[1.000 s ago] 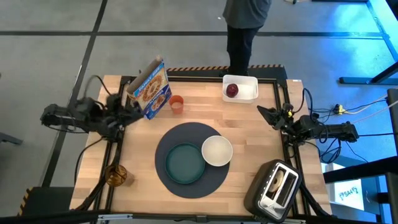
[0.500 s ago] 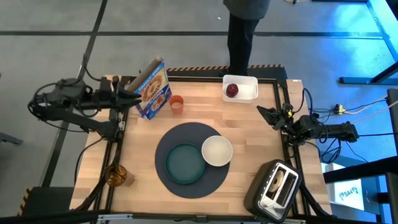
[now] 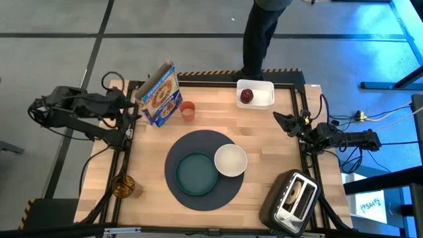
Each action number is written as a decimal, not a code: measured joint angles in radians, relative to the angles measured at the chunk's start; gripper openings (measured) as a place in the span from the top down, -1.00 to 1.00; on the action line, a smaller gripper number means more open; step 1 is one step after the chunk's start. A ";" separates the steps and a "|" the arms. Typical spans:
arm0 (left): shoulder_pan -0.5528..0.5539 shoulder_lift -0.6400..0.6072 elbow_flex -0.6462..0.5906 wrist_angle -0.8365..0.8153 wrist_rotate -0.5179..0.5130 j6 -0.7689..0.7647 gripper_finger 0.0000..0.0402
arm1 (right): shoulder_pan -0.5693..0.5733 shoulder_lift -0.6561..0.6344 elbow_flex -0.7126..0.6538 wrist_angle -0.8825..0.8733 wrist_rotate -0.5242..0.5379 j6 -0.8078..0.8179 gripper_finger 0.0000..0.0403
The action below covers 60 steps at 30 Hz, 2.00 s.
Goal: Arrange a breakfast setting
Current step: Pour the cereal into the bowl
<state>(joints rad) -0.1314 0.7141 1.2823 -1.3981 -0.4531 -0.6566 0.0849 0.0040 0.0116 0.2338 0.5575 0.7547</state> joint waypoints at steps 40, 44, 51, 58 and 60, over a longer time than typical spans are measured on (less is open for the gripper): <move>0.013 -0.086 -0.625 0.243 -0.608 -0.358 -0.37 | 0.000 0.000 0.000 -0.079 0.053 0.000 0.00; 0.025 -0.086 -0.625 0.244 -0.655 -0.356 -0.23 | 0.000 0.000 0.000 -0.080 0.053 -0.004 0.00; 0.053 -0.086 -0.625 0.256 -0.651 -0.353 0.28 | 0.000 0.000 0.000 -0.079 0.053 -0.011 0.00; 0.062 -0.086 -0.625 0.289 -0.657 -0.328 0.95 | 0.000 0.000 0.000 -0.007 0.007 -0.013 0.00; 0.062 -0.089 -0.612 0.296 -0.658 -0.269 0.97 | 0.000 0.000 0.003 0.011 -0.008 -0.020 0.00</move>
<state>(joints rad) -0.0692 0.6254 0.6704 -1.1017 -1.1111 -0.9253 0.0845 0.0040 0.0142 0.2445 0.5492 0.7347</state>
